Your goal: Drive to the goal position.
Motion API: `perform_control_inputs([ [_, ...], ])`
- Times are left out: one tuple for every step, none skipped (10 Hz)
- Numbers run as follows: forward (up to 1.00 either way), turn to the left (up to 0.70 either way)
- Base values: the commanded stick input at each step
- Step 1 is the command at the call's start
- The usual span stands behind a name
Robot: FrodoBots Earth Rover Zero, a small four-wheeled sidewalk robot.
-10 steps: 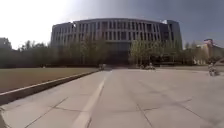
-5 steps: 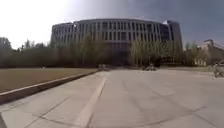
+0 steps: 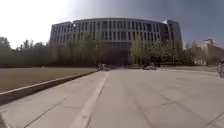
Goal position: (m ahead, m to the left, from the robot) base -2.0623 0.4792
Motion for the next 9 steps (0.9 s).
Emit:
perform_control_inputs([
  [0.70, 0.00],
  [0.70, 0.00],
  [0.70, 0.00],
  [0.70, 0.00],
  [0.70, 0.00],
  [0.70, 0.00],
  [0.70, 0.00],
  [0.70, 0.00],
  [0.70, 0.00],
])
